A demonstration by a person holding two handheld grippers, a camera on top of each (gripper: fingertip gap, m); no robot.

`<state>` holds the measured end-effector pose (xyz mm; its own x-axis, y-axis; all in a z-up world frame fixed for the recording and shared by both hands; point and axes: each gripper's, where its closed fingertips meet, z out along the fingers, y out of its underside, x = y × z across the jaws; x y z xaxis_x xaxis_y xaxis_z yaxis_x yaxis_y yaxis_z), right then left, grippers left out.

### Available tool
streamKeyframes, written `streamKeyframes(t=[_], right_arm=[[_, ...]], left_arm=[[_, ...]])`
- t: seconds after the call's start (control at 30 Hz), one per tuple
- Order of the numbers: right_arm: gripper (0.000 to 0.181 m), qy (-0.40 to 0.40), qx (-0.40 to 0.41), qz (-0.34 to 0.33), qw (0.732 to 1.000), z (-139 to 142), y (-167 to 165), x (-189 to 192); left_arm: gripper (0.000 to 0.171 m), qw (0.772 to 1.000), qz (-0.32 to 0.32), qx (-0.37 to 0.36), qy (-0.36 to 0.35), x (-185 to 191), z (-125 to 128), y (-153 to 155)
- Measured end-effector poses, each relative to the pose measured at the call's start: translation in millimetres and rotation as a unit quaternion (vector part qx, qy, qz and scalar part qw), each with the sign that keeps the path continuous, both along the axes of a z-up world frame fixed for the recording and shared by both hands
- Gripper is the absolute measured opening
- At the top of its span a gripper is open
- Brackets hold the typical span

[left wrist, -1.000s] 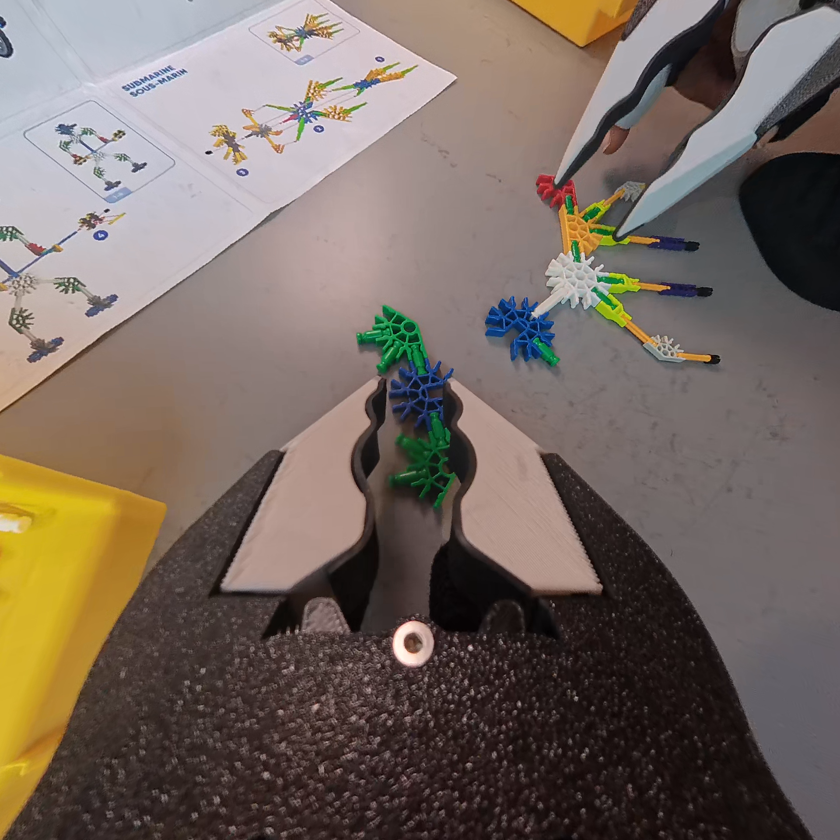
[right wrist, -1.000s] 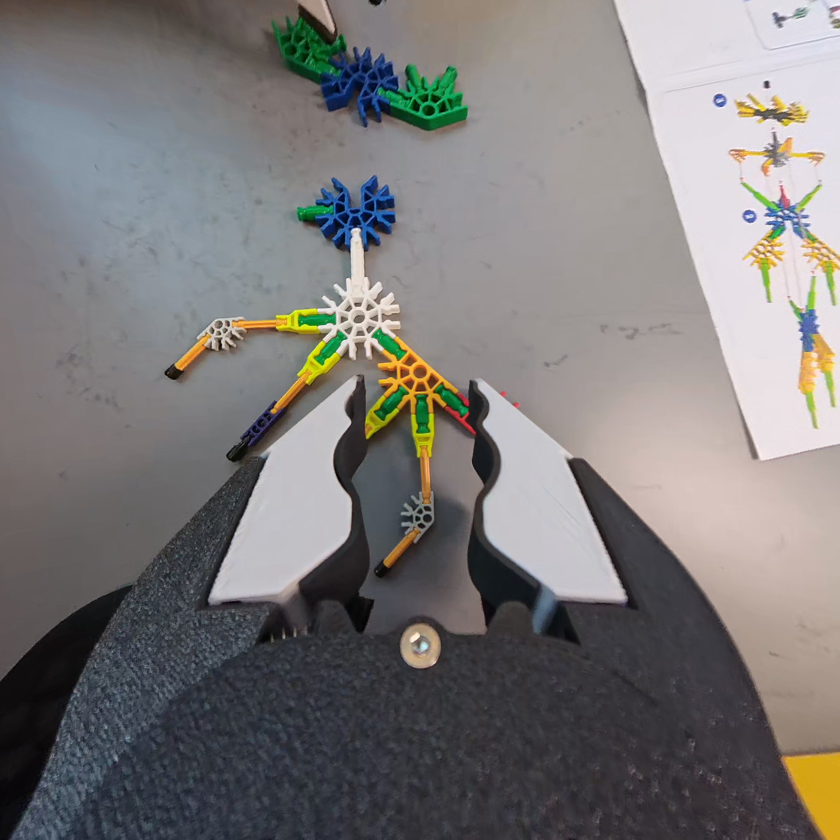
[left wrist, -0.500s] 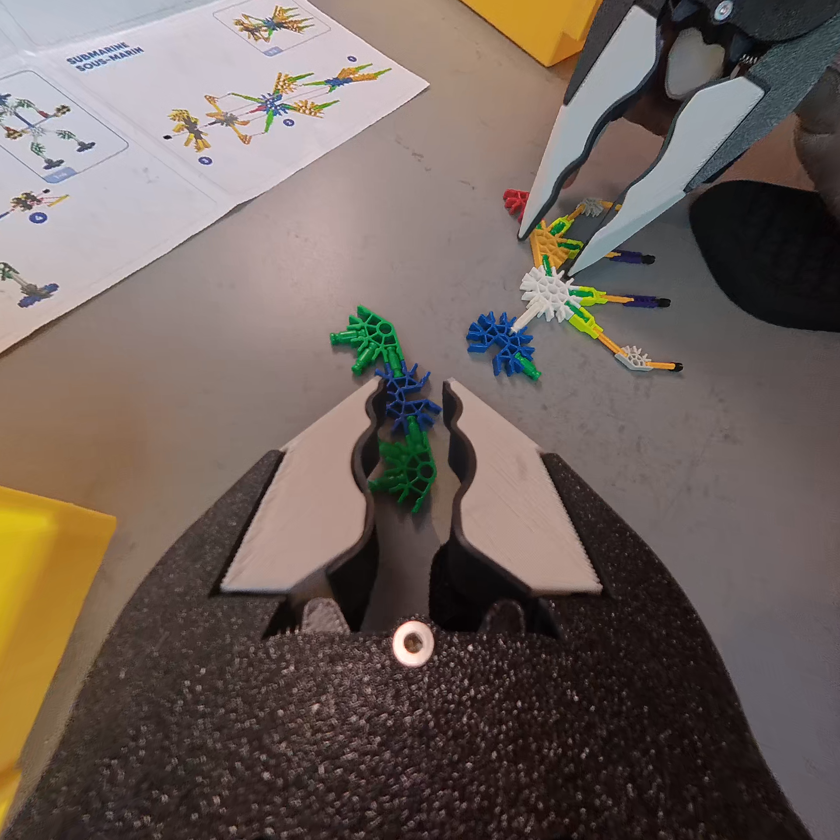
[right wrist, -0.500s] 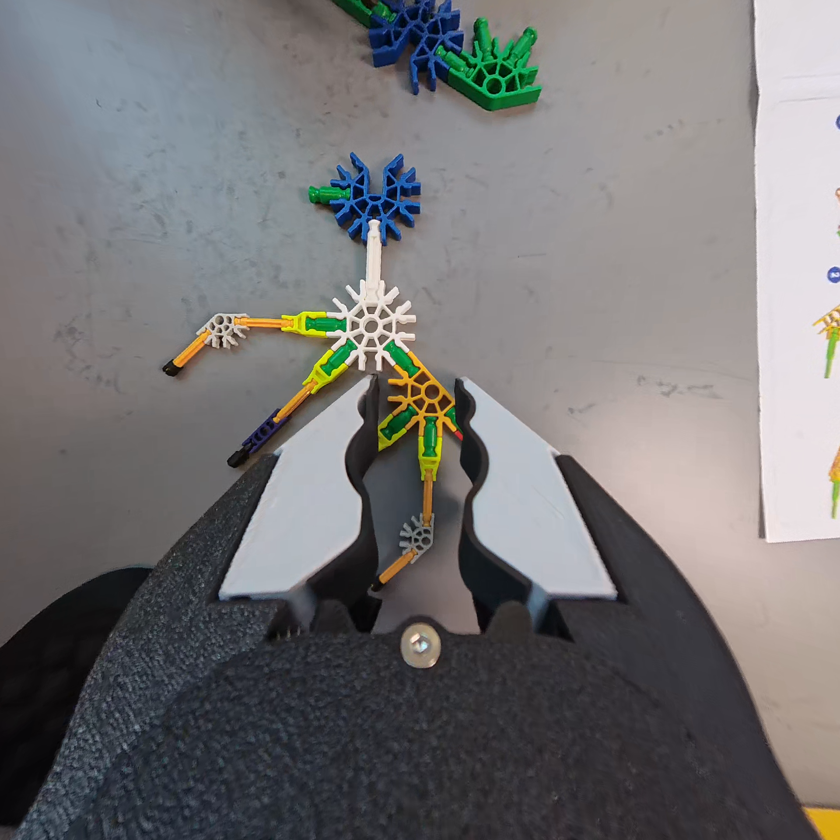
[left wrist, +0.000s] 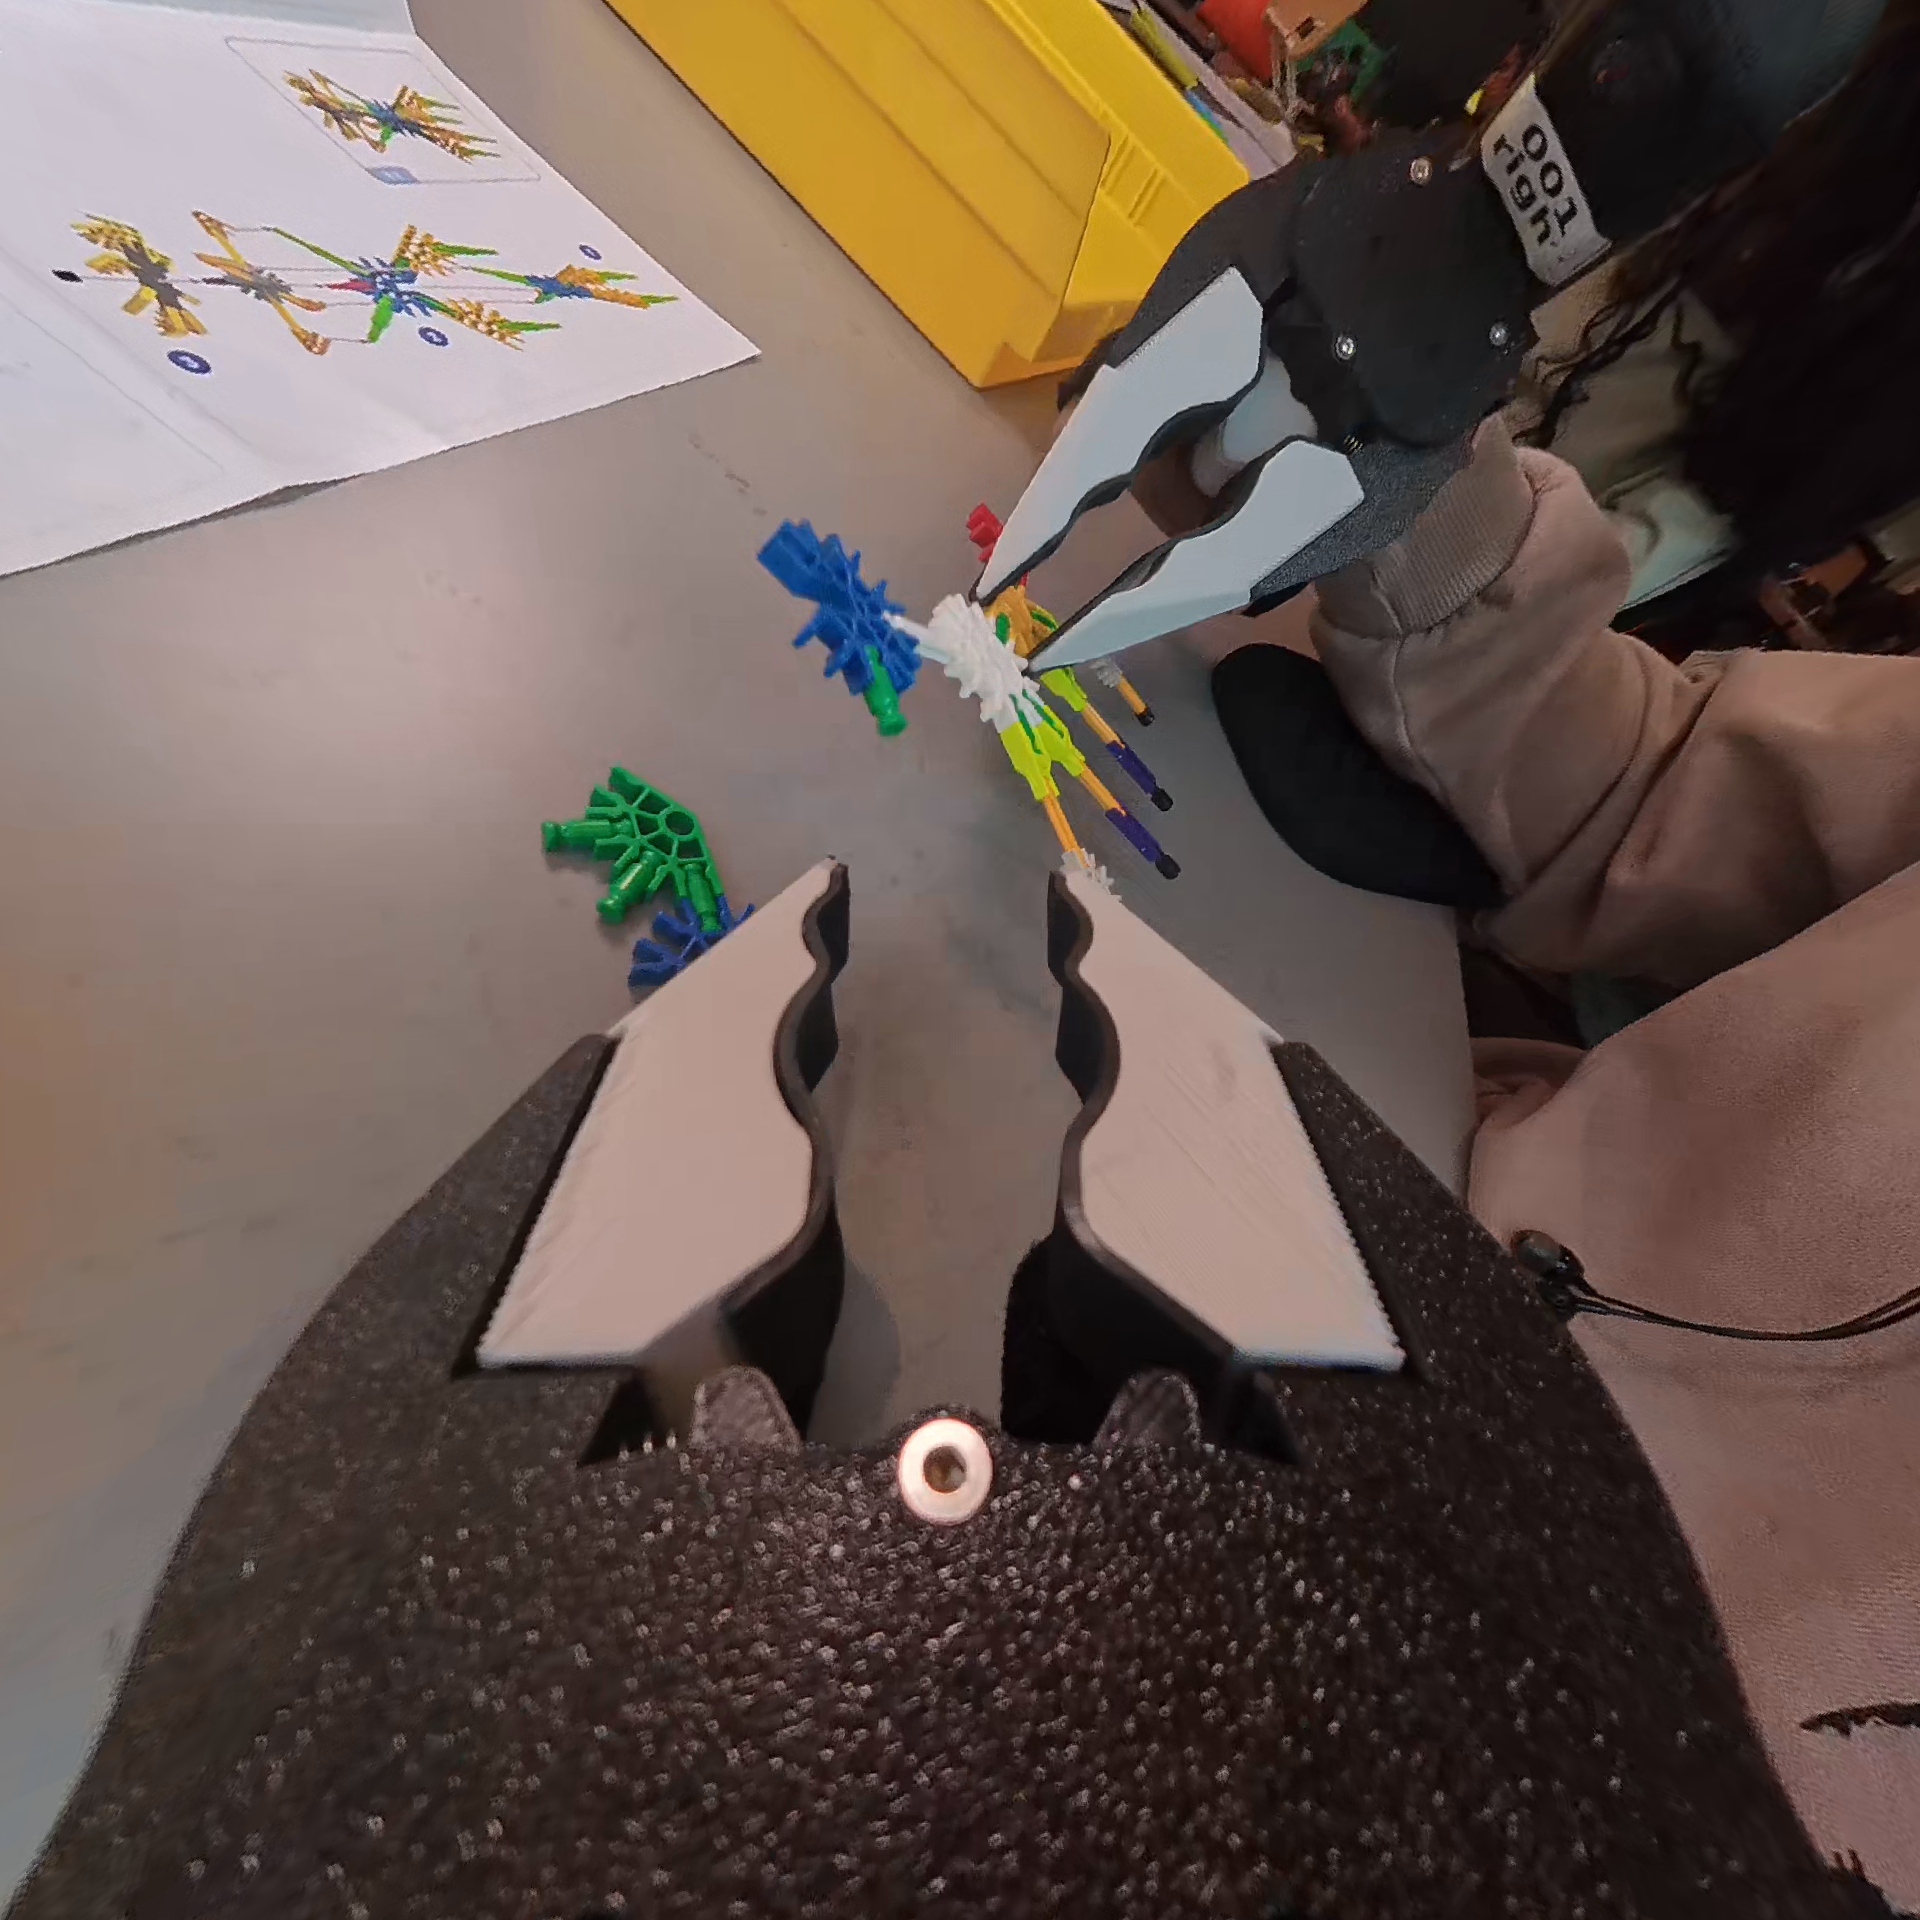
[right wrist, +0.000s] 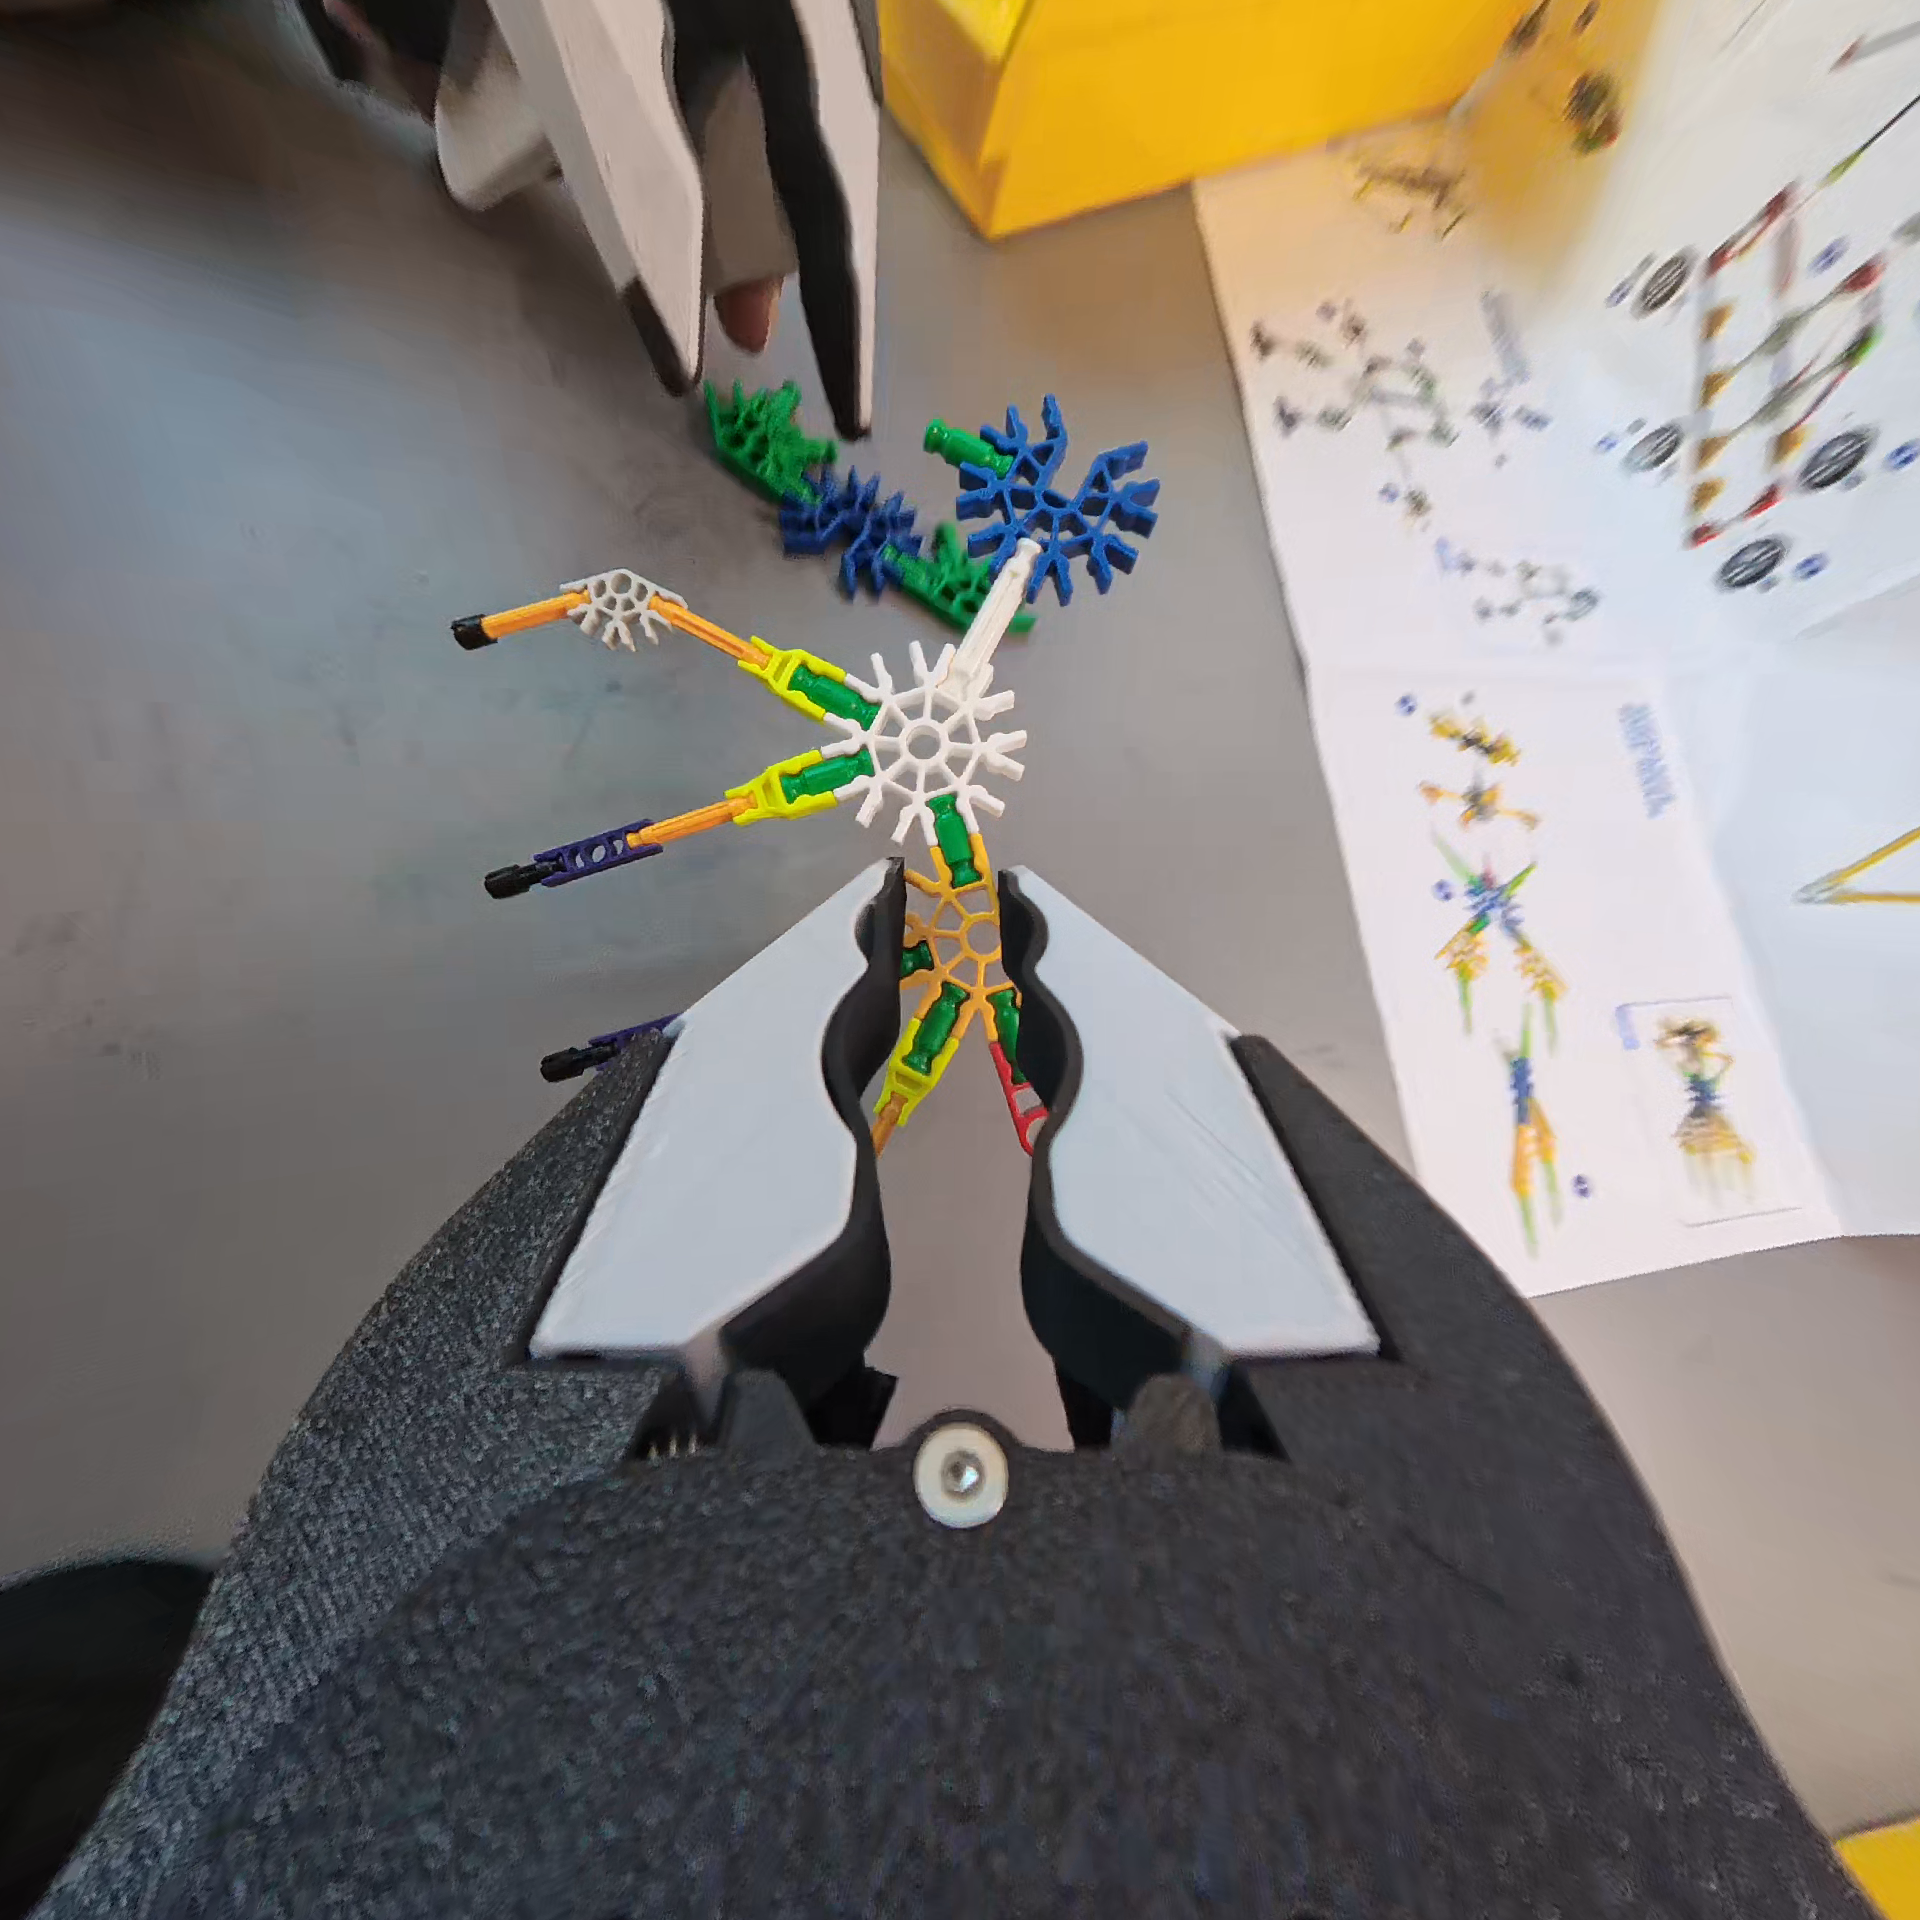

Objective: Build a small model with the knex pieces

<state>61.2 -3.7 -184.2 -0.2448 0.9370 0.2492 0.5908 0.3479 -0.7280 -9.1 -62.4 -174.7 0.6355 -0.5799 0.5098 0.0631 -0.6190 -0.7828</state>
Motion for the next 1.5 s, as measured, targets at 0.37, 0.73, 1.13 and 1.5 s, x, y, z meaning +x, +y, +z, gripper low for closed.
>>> streamKeyframes(t=[0.37,0.73,1.13,1.5], right_arm=[[0.016,0.159,0.347,0.033,0.924,55.3,-18.9,-37.3],[0.050,0.159,0.106,0.026,0.981,61.6,-17.6,-10.2],[0.041,0.101,0.000,0.033,0.994,30.1,-8.0,2.2],[0.029,0.077,-0.014,0.017,0.997,22.2,-1.6,4.4]], left_arm=[[0.008,0.991,-0.002,0.130,0.036,20.5,27.8,7.0],[0.006,0.963,-0.031,0.192,0.188,25.4,6.6,0.5],[0.017,0.962,-0.041,0.186,0.194,26.8,3.5,-0.5],[0.000,0.988,0.018,0.115,0.100,-3.5,16.7,19.9]])
